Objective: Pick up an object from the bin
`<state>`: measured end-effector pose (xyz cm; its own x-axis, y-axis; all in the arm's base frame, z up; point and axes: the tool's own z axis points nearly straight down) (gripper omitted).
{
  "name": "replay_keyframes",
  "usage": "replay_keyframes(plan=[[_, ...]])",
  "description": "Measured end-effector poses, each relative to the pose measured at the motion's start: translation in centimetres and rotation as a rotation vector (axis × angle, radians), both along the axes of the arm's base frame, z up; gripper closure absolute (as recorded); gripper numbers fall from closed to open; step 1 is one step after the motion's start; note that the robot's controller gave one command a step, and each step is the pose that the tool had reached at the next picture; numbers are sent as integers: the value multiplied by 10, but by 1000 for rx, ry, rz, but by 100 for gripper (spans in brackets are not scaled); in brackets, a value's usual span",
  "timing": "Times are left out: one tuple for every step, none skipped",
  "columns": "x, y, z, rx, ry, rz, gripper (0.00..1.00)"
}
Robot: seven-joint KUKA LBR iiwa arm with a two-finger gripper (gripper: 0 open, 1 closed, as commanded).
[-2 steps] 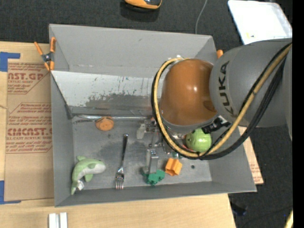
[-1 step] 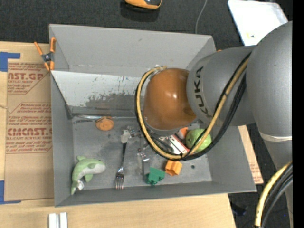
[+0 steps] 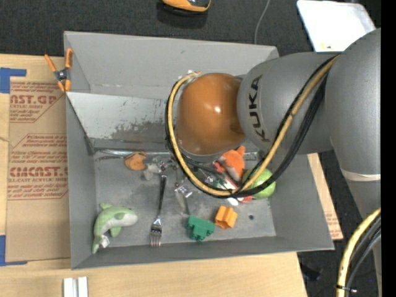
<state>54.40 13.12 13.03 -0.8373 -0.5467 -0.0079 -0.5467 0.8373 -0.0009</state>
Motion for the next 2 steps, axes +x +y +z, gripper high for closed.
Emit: replay_keyframes(plan=[[-6, 9, -32, -1, 13, -50, 0], [-25, 1, -59, -1, 2, 310, 0]])
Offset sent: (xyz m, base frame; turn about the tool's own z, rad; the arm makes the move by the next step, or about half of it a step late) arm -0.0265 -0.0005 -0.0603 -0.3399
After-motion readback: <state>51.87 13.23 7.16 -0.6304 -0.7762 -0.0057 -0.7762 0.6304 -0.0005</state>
